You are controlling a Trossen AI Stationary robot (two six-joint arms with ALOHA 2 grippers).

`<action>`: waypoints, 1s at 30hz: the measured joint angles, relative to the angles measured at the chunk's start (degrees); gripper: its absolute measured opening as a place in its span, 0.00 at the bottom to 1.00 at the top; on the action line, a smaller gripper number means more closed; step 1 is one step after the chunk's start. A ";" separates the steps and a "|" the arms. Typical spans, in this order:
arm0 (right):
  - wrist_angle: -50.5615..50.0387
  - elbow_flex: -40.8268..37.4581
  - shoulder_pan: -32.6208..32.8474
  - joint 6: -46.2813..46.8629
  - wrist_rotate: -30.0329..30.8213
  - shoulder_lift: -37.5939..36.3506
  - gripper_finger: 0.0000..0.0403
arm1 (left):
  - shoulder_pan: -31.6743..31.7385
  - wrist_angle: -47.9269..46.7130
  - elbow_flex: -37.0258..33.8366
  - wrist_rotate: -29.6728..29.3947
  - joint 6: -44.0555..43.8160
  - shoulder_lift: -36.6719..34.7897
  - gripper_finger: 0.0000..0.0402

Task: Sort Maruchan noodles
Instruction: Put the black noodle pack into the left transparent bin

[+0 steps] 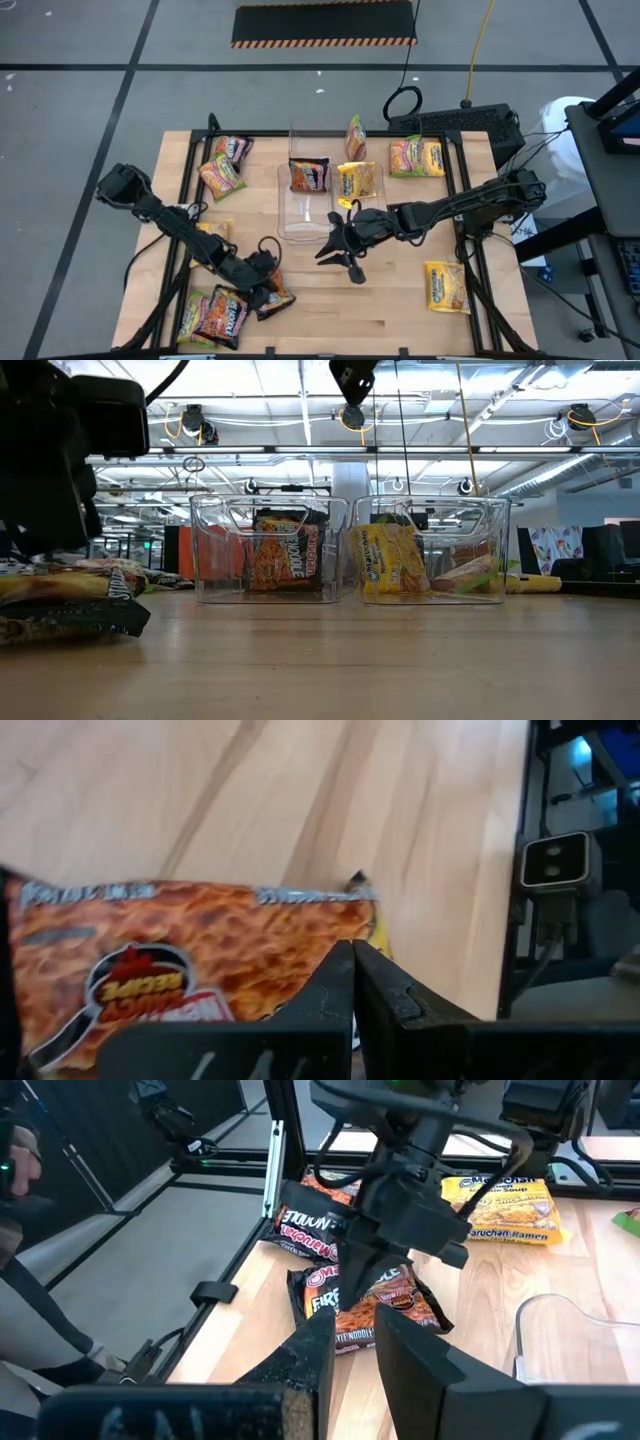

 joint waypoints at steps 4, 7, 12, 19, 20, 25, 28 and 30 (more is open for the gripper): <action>-0.05 0.00 0.00 -0.02 0.11 0.00 0.17 | 0.39 -0.08 0.96 -0.01 0.40 0.35 0.00; -0.23 0.00 0.00 -0.22 0.49 0.07 0.17 | 0.46 0.01 2.28 -0.46 1.66 -0.22 0.00; -0.21 -0.02 0.25 -3.48 5.52 1.42 0.17 | 0.46 -2.83 4.64 -3.43 5.08 -3.32 0.00; 1.42 2.42 1.26 -3.63 7.41 6.69 0.12 | -0.06 -21.33 7.53 -11.06 5.41 -11.20 0.00; 1.31 3.55 1.57 -3.67 7.39 7.63 0.11 | -0.26 -22.86 7.66 -11.76 5.37 -12.40 0.00; 1.34 13.05 2.54 -5.67 7.39 14.87 0.10 | -2.65 -28.70 7.86 -15.51 6.14 -19.25 0.00; 1.48 19.41 2.73 -5.89 7.41 19.87 0.10 | -4.74 -32.86 7.81 -16.69 6.69 -23.70 0.00; 1.45 23.84 2.73 -5.65 7.43 23.31 0.10 | -6.38 -34.99 7.94 -17.01 6.68 -26.47 0.00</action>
